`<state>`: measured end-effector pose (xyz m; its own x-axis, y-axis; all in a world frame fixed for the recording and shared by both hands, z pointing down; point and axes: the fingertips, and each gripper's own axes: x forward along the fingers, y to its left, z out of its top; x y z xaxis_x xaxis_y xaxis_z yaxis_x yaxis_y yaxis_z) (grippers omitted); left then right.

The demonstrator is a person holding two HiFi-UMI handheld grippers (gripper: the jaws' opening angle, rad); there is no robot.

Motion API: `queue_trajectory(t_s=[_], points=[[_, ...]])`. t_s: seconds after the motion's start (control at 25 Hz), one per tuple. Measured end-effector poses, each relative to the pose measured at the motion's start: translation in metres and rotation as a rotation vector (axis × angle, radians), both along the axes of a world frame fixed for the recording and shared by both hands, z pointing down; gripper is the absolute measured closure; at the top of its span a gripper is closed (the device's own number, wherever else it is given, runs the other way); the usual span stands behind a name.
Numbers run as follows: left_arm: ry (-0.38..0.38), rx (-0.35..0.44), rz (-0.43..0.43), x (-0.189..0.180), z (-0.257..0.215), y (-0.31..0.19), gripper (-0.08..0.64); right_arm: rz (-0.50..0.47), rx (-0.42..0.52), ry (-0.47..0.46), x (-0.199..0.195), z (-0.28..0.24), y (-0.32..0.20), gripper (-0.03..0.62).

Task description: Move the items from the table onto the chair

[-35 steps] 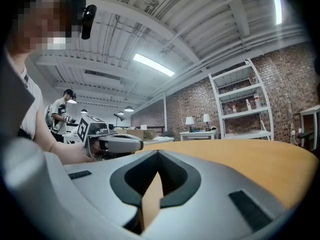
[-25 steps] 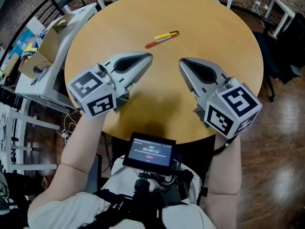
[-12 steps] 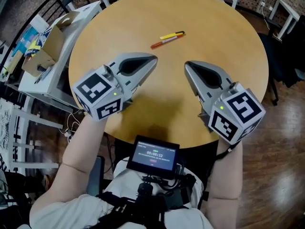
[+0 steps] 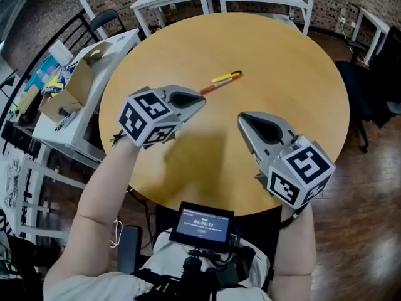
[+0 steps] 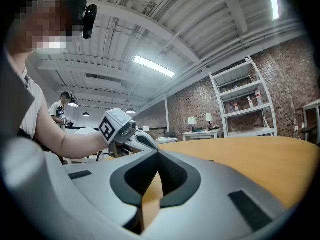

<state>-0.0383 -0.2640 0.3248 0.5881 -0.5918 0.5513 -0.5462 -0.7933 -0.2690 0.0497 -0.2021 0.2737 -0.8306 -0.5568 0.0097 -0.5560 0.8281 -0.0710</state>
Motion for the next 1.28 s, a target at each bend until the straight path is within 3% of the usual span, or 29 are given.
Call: queue_trajectory(t_s=[0.12, 0.2, 0.48, 0.64, 0.92, 1.28], points=[[-0.084, -0.085, -0.004, -0.003, 0.011, -0.025, 0.537, -0.002, 0.005, -0.006, 0.003, -0.001, 0.002, 0.584], [-0.166, -0.125, -0.006, -0.007, 0.02, -0.04, 0.486, 0.0, 0.012, -0.008, 0.005, -0.002, 0.003, 0.584], [-0.388, -0.182, 0.004, -0.005, 0.037, -0.09, 0.463, 0.026, 0.037, -0.014, 0.014, -0.004, 0.004, 0.584], [-0.475, -0.307, 0.057, 0.006, 0.055, -0.104, 0.463, 0.038, 0.052, -0.017, 0.02, -0.007, 0.005, 0.584], [-0.541, -0.442, 0.042, 0.008, 0.079, -0.118, 0.46, 0.039, 0.067, -0.038, 0.03, -0.011, 0.005, 0.584], [-0.5, -0.558, 0.056, 0.009, 0.085, -0.114, 0.488, 0.031, 0.072, -0.057, 0.031, -0.012, 0.004, 0.584]])
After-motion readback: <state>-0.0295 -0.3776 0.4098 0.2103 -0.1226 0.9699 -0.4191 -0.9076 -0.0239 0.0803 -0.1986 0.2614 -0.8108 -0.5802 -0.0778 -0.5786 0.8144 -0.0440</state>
